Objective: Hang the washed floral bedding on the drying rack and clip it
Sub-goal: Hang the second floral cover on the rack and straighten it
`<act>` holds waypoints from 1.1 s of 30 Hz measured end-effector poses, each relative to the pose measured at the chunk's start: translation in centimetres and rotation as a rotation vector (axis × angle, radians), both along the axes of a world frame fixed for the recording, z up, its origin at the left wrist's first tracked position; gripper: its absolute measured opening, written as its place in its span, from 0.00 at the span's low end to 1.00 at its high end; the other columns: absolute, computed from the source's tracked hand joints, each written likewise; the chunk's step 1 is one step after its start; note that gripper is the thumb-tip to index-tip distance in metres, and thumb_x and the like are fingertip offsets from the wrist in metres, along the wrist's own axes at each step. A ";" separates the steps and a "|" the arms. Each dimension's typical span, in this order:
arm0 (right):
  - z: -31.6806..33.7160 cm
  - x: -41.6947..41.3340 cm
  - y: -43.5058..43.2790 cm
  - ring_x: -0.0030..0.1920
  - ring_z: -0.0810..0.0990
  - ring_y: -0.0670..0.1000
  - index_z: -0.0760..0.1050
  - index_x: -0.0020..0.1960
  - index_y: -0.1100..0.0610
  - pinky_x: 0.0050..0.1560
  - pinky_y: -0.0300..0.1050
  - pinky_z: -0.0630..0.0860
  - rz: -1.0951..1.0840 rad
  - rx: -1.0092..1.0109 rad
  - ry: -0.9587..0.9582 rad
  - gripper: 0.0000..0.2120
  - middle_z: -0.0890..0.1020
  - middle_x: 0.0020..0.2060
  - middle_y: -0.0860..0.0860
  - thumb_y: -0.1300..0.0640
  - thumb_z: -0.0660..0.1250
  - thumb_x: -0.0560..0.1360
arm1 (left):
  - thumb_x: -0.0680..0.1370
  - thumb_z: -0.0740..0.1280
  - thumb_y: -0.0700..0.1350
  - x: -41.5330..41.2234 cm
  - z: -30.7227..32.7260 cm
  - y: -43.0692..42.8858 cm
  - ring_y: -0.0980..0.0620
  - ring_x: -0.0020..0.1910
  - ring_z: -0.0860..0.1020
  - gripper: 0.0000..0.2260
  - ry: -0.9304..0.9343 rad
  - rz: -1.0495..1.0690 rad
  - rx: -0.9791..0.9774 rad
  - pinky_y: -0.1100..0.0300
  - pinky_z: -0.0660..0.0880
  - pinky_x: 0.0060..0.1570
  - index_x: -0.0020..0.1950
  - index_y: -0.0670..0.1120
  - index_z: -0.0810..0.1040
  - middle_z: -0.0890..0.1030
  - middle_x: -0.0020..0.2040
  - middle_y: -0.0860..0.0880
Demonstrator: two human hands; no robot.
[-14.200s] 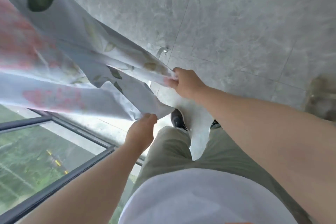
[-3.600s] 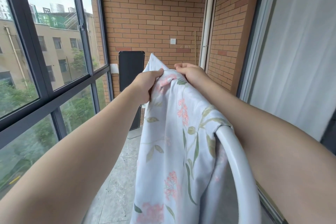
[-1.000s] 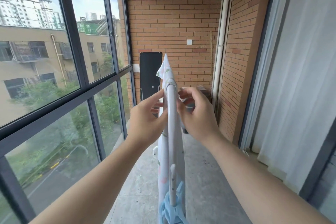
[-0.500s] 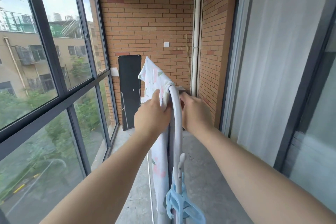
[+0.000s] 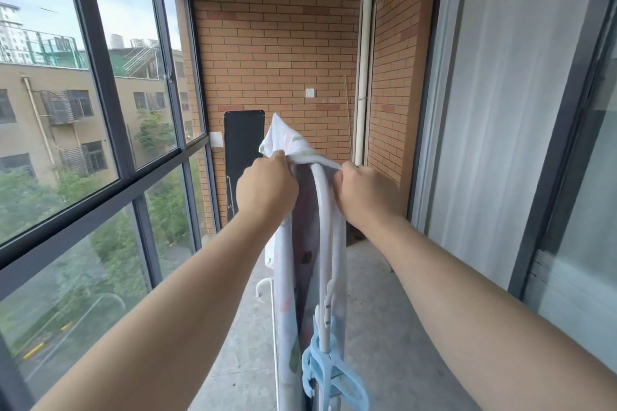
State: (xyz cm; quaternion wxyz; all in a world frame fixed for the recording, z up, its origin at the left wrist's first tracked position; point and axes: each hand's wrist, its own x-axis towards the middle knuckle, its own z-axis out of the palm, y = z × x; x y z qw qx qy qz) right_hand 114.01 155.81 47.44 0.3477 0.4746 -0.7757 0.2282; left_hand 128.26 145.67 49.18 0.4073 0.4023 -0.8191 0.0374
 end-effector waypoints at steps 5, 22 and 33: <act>0.8 0.4 -0.3 0.33 0.76 0.56 0.67 0.45 0.54 0.31 0.42 0.63 0.061 0.072 -0.019 0.03 0.74 0.33 0.50 0.58 0.62 0.76 | 0.75 0.59 0.35 -1.3 0.4 2.6 0.45 0.31 0.69 0.08 -0.208 0.062 -0.111 0.58 0.60 0.26 0.51 0.45 0.72 0.68 0.32 0.49; 3.2 0.3 -1.7 0.37 0.79 0.58 0.73 0.57 0.52 0.35 0.45 0.69 0.236 0.052 0.010 0.08 0.81 0.39 0.53 0.54 0.57 0.81 | 0.77 0.53 0.46 -2.0 1.3 1.0 0.40 0.34 0.78 0.18 -0.047 -0.174 -0.237 0.56 0.69 0.29 0.53 0.54 0.82 0.82 0.36 0.47; 3.7 0.7 -0.8 0.42 0.81 0.61 0.73 0.54 0.60 0.36 0.48 0.69 0.268 0.113 0.031 0.07 0.82 0.47 0.57 0.64 0.60 0.77 | 0.74 0.52 0.47 -1.6 0.4 2.2 0.40 0.34 0.76 0.17 -0.079 -0.105 -0.203 0.49 0.76 0.32 0.48 0.48 0.80 0.79 0.34 0.47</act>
